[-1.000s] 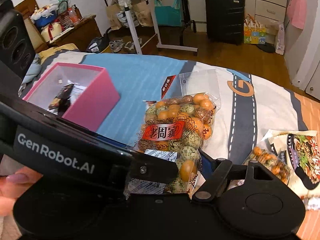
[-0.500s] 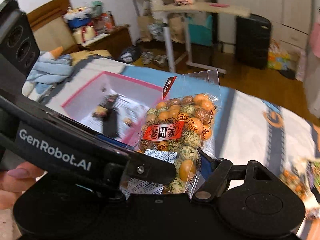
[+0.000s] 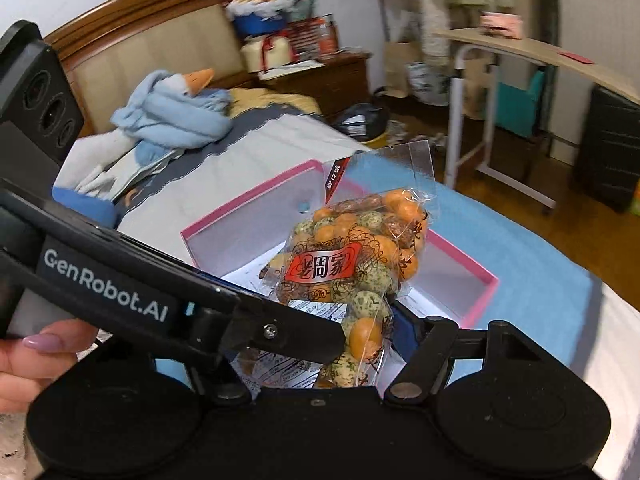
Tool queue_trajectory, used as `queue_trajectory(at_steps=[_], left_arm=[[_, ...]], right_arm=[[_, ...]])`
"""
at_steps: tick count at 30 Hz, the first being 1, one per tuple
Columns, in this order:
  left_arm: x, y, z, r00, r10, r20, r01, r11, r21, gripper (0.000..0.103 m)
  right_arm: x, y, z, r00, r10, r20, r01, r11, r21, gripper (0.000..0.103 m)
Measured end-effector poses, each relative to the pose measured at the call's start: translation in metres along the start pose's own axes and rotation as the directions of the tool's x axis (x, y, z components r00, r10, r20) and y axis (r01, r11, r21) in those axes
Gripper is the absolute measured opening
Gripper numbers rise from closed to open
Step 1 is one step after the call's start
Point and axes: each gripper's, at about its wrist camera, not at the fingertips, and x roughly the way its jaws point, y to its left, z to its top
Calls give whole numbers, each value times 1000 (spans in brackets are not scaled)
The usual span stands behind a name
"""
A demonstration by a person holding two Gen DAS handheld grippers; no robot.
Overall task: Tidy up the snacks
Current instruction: 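Carry the peanut bag into the pink box and open the left tool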
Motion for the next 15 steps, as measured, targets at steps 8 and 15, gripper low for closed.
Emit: queue_trajectory(at_steps=[8,15], left_arm=[[37,32,7,999,31,-30,-32,999,-18,65],[55,32,8,997,61,-50,-61,998,0,65]], right_arm=[[37,-21,-18,997,73,1,-73,997,28,74],[49,-31,-26,996,86,5,-86,994,65,74]])
